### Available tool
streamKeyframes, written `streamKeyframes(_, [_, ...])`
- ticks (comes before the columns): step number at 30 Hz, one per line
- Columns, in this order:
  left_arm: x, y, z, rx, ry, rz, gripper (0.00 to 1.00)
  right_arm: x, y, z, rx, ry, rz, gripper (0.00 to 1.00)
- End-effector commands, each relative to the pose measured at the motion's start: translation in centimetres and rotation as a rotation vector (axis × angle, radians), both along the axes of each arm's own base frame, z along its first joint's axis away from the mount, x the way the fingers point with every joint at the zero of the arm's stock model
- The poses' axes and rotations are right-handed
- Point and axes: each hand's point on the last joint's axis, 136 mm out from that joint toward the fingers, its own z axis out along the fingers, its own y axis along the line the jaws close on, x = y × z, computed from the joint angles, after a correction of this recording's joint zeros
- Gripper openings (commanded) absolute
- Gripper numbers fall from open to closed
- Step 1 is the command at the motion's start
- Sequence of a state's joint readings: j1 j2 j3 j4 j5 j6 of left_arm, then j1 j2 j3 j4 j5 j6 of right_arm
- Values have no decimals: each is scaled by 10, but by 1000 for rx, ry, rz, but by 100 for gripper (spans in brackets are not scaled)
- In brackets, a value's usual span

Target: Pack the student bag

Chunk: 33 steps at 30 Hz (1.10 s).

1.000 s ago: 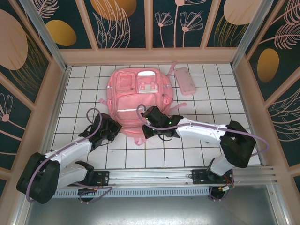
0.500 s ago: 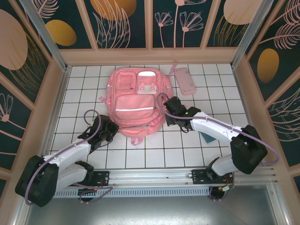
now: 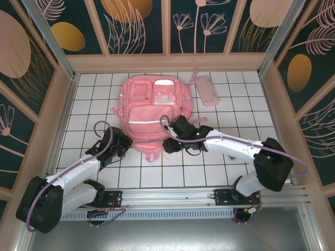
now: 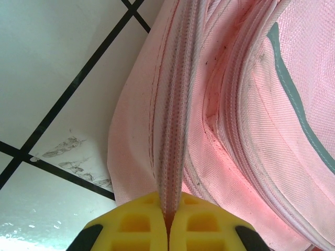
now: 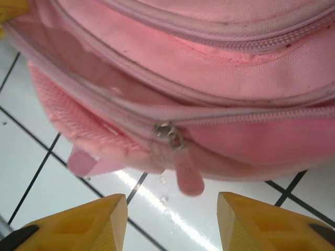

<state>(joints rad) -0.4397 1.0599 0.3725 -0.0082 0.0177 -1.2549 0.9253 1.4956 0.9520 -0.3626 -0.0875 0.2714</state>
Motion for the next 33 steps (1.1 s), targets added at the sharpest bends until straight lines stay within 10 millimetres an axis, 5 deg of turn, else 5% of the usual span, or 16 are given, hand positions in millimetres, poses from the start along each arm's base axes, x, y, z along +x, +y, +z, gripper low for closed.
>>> streamKeyframes(1, [7,-1,13,13,-34,-14,0,13,10,-5,-7,-3,-30,49])
streamKeyframes(4, [7,0,14,16,-33,-12,0,18,10,-14,-41,-5,-37,48])
streamKeyframes(8, [6,0,13,16,-28,-15,0,15,18,-16,-17,12,-1,32])
streamKeyframes(15, [0,0,22,25,-4,-31,41,18,24,-5,24,-7,2,0])
streamKeyframes(20, [-10,-5,42,-35,-7,-46,49,17,37,26,135,-33,24,0])
streamKeyframes(25, [-14,-30,60,-159,-35,-100,51,13,47,49,207,-49,63,0])
streamKeyframes(33, [-9,-70,70,-275,-40,-155,54,4,55,59,249,-67,121,0])
